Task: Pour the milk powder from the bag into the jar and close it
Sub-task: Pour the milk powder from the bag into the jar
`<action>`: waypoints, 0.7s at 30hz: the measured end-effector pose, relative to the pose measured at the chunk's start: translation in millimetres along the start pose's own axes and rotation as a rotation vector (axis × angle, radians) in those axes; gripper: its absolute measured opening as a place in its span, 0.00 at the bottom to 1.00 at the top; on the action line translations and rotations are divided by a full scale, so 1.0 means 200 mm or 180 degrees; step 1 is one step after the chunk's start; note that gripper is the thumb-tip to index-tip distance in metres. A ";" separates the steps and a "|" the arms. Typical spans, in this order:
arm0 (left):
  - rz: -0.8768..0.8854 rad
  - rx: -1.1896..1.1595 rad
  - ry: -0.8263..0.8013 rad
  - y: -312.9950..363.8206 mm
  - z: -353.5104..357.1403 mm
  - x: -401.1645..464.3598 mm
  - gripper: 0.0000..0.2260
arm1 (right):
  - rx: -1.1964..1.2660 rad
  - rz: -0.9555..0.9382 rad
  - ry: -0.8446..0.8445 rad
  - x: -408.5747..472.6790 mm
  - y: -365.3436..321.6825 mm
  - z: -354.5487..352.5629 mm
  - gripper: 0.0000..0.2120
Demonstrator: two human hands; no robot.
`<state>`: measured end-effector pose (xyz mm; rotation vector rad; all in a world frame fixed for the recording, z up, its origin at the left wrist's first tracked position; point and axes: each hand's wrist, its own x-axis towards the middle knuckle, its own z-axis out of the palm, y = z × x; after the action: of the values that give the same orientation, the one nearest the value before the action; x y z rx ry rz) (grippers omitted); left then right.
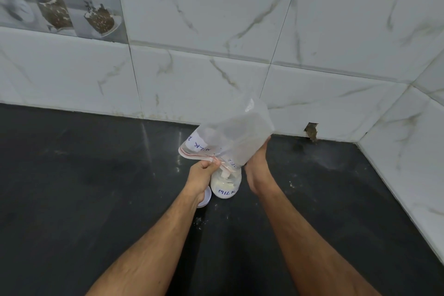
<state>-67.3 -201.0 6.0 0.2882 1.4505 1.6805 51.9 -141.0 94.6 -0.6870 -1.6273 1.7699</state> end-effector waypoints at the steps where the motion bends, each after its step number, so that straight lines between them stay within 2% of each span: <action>1: 0.0016 0.0014 -0.0009 0.00 0.00 0.00 0.11 | 0.0081 0.0020 -0.0069 0.00 -0.01 0.01 0.32; 5: 0.0141 0.0019 0.0043 0.00 0.02 -0.01 0.10 | 0.0400 0.0004 0.0418 0.02 0.01 0.03 0.38; 8: 0.0215 0.0130 0.0001 0.00 0.03 0.00 0.10 | 0.0378 0.0048 0.0234 0.03 0.04 0.03 0.38; 11: 0.0274 0.0085 0.0040 -0.01 0.03 0.01 0.11 | 0.0454 -0.0009 0.0459 0.02 0.03 0.04 0.41; 15: 0.0325 0.0078 0.0001 -0.01 0.04 0.00 0.10 | 0.0238 0.0265 0.0097 0.02 0.04 0.06 0.39; 19: 0.0392 0.0175 0.0013 0.01 0.04 0.01 0.12 | 0.0430 0.0261 0.0133 0.02 0.05 0.05 0.43; 21: 0.0416 0.0232 -0.0039 0.01 0.03 0.01 0.11 | 0.0272 0.0251 0.0033 0.02 0.05 0.06 0.44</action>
<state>-64.9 -195.4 8.5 0.4409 1.5139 1.7284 39.0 -146.4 86.6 -0.7282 -1.5270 1.8773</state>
